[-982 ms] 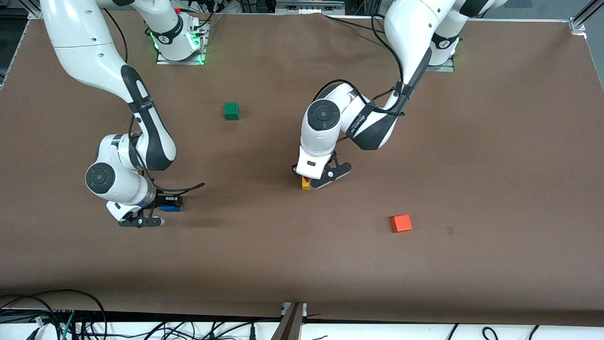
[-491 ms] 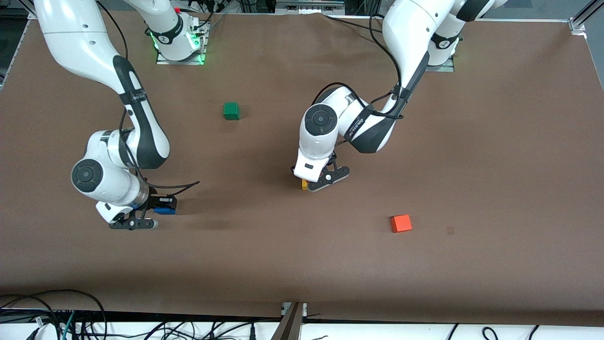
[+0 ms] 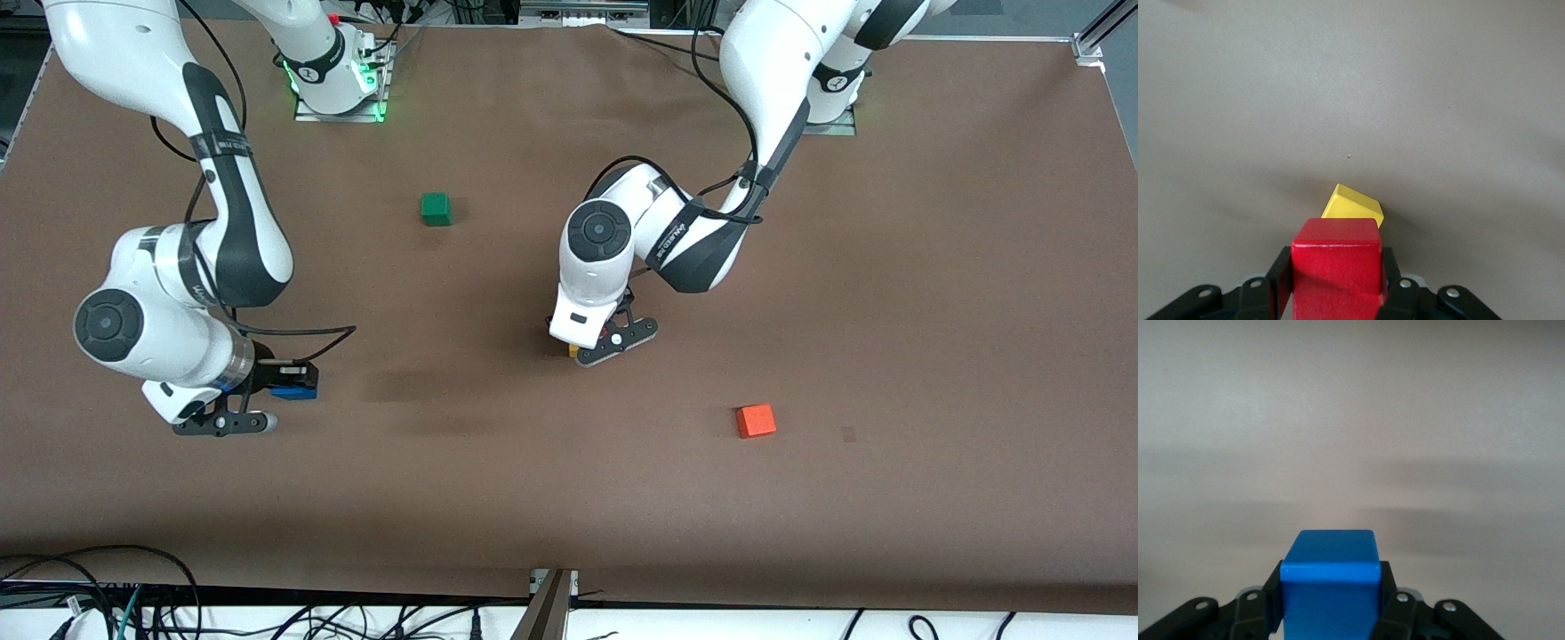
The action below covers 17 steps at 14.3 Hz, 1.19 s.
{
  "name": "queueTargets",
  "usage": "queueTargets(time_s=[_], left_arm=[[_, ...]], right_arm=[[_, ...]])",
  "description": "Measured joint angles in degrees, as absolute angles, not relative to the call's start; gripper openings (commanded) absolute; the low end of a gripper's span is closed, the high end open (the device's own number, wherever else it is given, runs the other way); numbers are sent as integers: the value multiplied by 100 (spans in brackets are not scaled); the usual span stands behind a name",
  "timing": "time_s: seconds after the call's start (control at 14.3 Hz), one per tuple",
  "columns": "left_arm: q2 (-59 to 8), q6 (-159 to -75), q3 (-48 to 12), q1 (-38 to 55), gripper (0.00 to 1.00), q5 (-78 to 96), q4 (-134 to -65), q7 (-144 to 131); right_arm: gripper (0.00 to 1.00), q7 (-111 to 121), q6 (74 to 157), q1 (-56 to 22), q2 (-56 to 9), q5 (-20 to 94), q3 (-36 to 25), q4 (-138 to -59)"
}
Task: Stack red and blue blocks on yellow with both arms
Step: 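Hold the red cube above the yellow cube while the right gripper grasps the blue cube, then lower the red cube onto the yellow cube with the left gripper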
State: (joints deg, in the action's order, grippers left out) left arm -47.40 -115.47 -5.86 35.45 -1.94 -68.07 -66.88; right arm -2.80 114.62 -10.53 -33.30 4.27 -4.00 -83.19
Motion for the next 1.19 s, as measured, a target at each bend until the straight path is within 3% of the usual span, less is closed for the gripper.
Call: queueTargets(time_s=[1.19], left_arm=[[-4940, -11502, -562, 3645, 0, -194, -6707, -6674]], right_arm=[[46, -183, 10375, -1031, -2528, 418, -463, -8035]])
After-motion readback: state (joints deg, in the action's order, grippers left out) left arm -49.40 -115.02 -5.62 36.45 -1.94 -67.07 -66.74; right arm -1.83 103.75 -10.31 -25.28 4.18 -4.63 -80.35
